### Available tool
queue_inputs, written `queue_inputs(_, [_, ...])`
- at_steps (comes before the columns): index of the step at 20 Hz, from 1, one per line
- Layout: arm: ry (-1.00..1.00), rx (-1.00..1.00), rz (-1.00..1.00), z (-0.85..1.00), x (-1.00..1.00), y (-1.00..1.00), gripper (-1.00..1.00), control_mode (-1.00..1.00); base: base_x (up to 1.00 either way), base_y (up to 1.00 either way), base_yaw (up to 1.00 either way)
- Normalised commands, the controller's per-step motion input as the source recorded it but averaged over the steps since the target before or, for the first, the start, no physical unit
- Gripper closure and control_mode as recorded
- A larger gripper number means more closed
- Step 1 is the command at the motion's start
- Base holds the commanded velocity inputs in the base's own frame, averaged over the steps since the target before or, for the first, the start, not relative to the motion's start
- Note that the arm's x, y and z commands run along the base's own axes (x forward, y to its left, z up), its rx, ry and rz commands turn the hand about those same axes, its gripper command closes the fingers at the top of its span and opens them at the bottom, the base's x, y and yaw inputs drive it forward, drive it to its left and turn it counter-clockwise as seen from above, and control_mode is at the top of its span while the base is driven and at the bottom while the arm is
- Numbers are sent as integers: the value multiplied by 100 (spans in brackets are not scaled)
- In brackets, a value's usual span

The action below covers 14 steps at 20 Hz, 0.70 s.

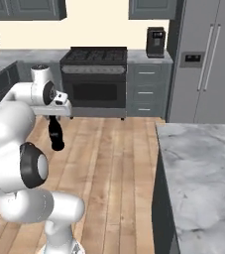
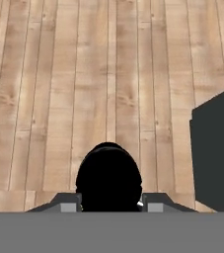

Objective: Place the large bottle from the dining counter next to the other large bottle outside the sink, and place the small bottle from the dining counter next to the other small bottle inside the sink.

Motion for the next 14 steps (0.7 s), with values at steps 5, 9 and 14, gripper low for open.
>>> queue_inputs(5, [0, 0, 0, 0, 0, 0, 100, 100, 67, 81, -8])
queue_inputs(9, [0, 0, 0, 0, 0, 0, 100, 100, 61, 69, -5])
queue_inputs(14, [0, 0, 0, 0, 0, 0, 100, 100, 55, 54, 0])
